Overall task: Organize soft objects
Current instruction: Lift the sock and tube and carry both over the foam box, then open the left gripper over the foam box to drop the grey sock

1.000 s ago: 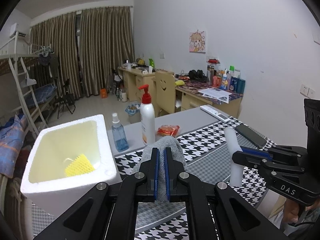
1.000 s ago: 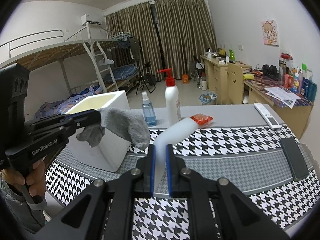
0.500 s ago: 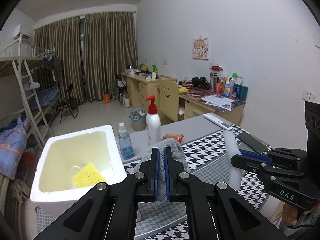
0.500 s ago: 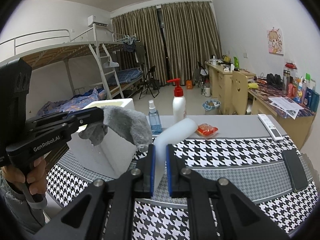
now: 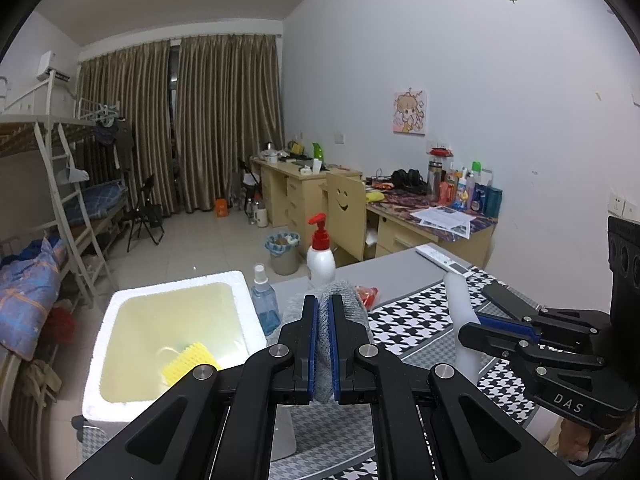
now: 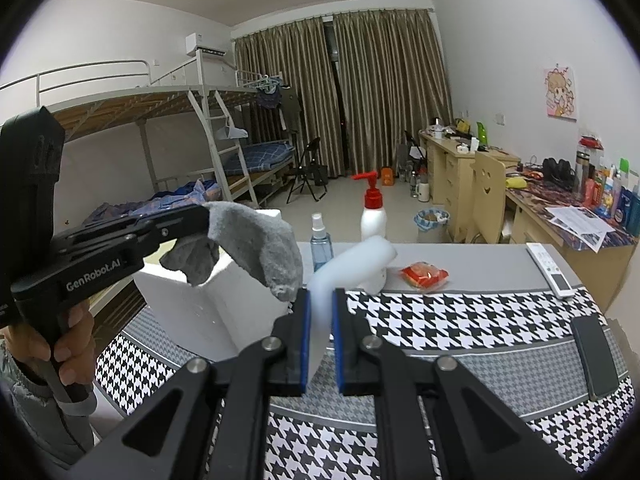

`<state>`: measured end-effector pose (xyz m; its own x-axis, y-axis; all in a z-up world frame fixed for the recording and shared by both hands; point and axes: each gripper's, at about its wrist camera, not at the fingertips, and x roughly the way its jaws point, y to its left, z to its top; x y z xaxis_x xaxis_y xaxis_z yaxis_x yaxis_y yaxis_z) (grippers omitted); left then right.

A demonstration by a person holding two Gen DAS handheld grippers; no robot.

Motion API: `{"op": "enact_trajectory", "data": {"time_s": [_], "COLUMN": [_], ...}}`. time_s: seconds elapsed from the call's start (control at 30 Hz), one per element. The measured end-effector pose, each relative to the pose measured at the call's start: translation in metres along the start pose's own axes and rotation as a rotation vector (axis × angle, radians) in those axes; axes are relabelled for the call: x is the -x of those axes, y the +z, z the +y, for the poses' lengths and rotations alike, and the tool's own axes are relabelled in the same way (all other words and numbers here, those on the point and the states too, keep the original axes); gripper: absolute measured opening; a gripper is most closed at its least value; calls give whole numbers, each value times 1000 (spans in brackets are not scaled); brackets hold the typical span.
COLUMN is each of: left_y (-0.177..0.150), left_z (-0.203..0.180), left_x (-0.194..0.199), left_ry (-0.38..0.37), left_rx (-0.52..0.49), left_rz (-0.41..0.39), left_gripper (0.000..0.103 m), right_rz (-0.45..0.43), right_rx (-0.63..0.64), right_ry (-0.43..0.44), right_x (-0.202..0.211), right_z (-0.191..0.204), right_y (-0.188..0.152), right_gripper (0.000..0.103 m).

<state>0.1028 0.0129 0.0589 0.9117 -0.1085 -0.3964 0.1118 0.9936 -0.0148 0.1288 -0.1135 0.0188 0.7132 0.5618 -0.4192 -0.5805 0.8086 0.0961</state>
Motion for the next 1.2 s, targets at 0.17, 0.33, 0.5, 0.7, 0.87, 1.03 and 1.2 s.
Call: {"op": "enact_trajectory", "data": {"time_s": [0.17, 0.33, 0.5, 0.7, 0.87, 1.03, 1.2], "left_y": [5, 8, 11, 13, 15, 18, 20], "left_z": [6, 10, 18, 26, 33, 40, 52], "left_x": [1, 5, 6, 7, 7, 11, 12], "left_ry": [10, 22, 33, 55, 81, 109, 141], "left_rx": [6, 4, 15, 33, 44, 58, 78], "left_rz": [-14, -27, -34, -38, -41, -55, -58], "left_gripper": [6, 6, 6, 6, 6, 6, 6], "right_rz": [-2, -6, -10, -12, -9, -2, 3], "right_rx": [7, 14, 25, 41, 48, 57, 64], "right_ry": [11, 14, 27, 43, 60, 79, 98], "right_x": [-3, -5, -7, -10, -14, -21, -25], "right_z": [3, 5, 9, 14, 16, 20, 25], "right_y": [4, 6, 9, 15, 17, 20, 22], "right_gripper": [13, 13, 13, 13, 13, 13, 13]}}
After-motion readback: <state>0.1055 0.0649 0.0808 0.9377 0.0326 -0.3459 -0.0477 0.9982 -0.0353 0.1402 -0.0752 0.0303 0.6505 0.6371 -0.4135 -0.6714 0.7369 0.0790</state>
